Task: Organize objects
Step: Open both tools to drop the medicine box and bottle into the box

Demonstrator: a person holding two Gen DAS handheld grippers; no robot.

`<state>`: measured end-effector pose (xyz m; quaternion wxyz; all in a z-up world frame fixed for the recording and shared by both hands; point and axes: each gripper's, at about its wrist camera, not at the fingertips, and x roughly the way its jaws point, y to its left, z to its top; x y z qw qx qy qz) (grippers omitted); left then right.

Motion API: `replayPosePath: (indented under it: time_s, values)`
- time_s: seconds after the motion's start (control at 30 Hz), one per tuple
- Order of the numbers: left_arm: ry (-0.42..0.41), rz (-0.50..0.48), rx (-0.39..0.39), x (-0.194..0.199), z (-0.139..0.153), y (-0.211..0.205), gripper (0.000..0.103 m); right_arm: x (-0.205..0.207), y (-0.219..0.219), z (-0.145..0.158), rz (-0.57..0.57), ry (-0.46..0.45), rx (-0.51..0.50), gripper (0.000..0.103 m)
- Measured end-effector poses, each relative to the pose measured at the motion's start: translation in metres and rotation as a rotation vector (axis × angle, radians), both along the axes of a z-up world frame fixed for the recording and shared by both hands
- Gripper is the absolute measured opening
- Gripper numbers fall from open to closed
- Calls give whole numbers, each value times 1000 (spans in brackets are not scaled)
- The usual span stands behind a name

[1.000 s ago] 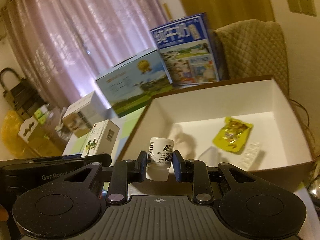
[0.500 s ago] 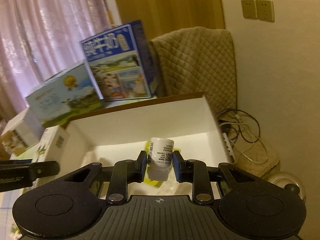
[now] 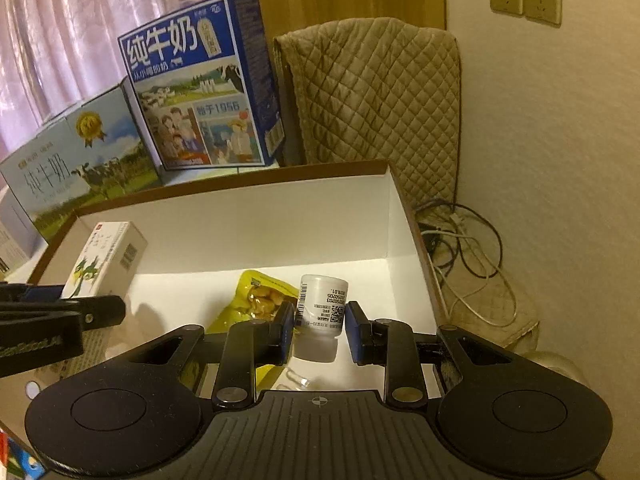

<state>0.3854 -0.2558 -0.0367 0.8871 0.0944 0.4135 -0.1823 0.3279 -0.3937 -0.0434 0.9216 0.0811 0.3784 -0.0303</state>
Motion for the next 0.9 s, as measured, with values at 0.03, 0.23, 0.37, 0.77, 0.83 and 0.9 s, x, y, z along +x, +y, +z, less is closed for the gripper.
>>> replayPosePath:
  time_s: [0.03,0.23,0.37,0.77,0.83,0.9]
  values:
    - [4,2,3,3,-2,-1,34,2,0,-1,1,3,-2,24]
    - [12,19,18,19,-15,-7,34,9,1,-4,-1,1,-12,25]
    - [9,35,15,28,-19,-7,34,10,2,-5,5,3,-21,25]
    - [27,48,42,27,-24,8,54,8,-5,0,-22,-49,42,26]
    - [27,48,40,26,-23,10,60,7,-10,3,-29,-66,93,32]
    - [26,49,40,25,-23,11,63,6,-13,6,-26,-84,139,38]
